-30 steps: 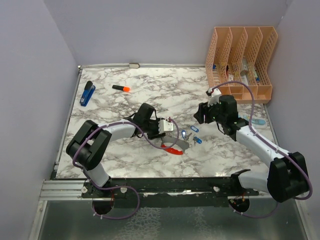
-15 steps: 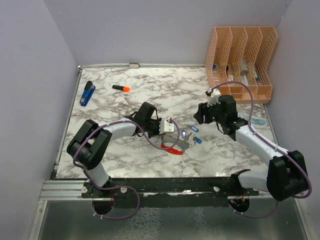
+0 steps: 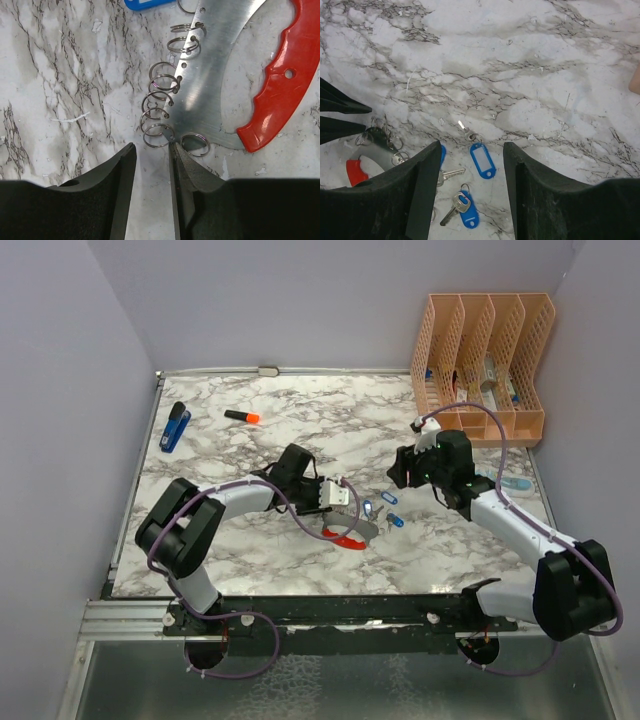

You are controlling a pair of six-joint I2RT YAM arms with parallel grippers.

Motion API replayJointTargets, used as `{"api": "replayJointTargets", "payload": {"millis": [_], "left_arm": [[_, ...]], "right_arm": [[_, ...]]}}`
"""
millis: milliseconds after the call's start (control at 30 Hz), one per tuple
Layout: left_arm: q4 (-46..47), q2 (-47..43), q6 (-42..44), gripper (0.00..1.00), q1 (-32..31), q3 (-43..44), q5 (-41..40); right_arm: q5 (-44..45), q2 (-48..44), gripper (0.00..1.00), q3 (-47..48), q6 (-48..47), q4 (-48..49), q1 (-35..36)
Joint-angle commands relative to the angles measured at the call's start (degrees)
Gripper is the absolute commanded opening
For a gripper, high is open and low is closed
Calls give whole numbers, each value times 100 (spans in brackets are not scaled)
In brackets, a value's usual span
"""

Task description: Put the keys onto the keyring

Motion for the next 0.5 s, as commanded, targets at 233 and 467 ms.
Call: {"api": "replayJointTargets", "payload": {"millis": [233,467], "left_arm": [[-578,615,343,36,29,621,523],[-896,717,517,30,30,775,516]], "right_arm": [[-259,204,53,24,19,120,44],[-272,250,53,23,6,118,44]]}}
